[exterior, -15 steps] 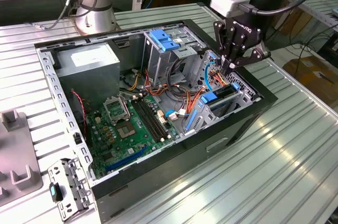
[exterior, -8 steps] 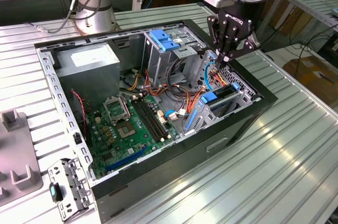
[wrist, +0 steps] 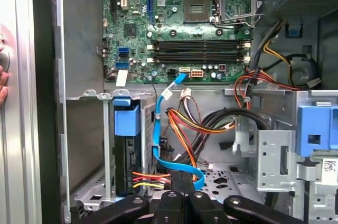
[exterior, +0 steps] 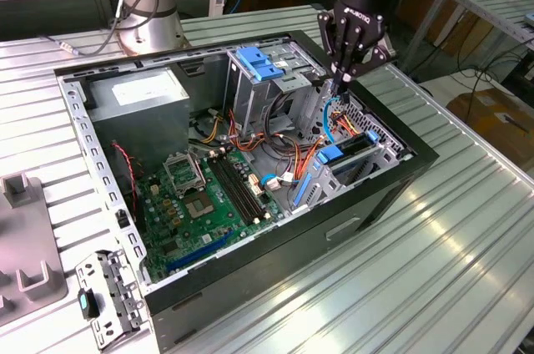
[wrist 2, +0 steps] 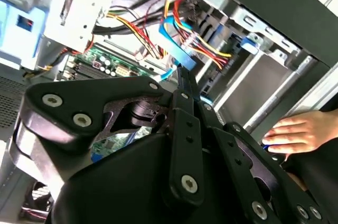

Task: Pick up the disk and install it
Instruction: 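Insert the second disk wire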

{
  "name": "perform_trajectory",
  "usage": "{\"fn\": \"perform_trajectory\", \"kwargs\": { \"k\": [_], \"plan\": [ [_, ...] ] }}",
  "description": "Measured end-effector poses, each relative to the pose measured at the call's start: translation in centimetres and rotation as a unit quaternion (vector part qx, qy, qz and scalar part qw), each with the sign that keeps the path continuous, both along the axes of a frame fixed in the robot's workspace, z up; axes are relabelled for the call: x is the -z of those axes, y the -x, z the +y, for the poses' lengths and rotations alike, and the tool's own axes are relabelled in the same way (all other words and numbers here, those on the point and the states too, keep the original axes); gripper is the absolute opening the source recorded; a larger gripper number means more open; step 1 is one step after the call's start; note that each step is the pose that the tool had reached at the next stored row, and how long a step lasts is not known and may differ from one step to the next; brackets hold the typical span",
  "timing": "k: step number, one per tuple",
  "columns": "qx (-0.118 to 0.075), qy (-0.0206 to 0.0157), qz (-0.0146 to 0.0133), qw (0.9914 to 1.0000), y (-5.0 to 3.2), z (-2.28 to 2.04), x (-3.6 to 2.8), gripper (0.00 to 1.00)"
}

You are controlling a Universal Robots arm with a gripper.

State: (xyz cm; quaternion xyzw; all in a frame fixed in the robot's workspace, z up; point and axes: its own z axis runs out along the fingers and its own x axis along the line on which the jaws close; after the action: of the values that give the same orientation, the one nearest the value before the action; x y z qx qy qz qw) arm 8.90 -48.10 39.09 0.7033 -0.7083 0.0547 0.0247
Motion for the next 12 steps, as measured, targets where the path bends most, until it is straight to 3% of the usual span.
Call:
{"fn": "perform_trajectory", "kwargs": {
  "k": [2, 8, 10, 12],
  "plan": [
    [0.000, 0.0001, 0.0006, 1.00000, -0.20, 0.64, 0.00, 0.11],
    [0.001, 0.0048, 0.0039, 0.99998, -1.04, 1.44, 0.05, 0.11],
    [0.002, 0.0107, 0.0039, 0.99993, -1.04, 1.57, 0.20, 0.11],
    [0.002, 0.0216, 0.0039, 0.99976, -1.05, 1.58, 0.25, 0.11]
  ]
}}
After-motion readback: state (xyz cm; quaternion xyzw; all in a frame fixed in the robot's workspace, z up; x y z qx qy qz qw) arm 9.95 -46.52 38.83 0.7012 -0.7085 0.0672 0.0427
